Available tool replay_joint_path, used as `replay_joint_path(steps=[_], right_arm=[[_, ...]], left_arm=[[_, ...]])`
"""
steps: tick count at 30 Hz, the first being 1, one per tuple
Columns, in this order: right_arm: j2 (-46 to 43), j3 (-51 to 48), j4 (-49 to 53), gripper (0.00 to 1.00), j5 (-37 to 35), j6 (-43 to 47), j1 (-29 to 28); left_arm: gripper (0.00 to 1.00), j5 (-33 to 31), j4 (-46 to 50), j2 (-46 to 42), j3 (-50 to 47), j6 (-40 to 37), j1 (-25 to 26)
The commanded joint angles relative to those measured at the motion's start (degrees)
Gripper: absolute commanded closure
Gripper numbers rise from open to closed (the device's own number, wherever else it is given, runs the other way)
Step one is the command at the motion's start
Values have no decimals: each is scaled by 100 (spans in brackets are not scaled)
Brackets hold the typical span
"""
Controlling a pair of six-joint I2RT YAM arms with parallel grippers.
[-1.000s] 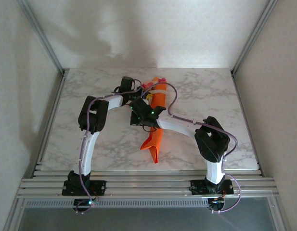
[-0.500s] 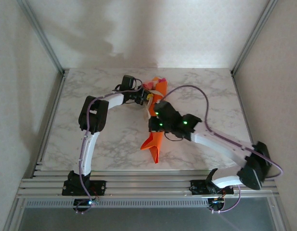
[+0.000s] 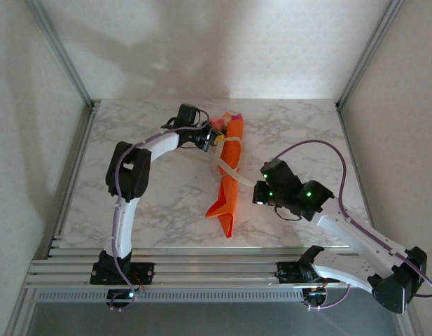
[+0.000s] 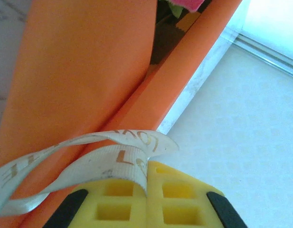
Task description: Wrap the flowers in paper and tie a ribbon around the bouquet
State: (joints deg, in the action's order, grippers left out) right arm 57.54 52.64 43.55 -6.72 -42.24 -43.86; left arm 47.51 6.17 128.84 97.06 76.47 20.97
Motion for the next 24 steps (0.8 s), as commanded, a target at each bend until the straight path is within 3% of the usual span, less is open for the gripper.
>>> replay_joint_path(steps=[1, 5, 16, 24], right_arm=[[-209, -105, 387, 100, -272, -120, 43], [-364, -109, 544, 100, -396, -133, 64], [-1084, -175, 2171, 100, -1672, -901, 71], [-783, 59, 3351, 100, -2435, -1666, 80]], left_arm=[[100, -178, 497, -410, -161, -279, 138], [100, -207, 404, -810, -598, -226, 242], [100, -435, 587, -1584, -1053, -211, 342], [100, -493, 617, -1714, -1146, -168, 386]])
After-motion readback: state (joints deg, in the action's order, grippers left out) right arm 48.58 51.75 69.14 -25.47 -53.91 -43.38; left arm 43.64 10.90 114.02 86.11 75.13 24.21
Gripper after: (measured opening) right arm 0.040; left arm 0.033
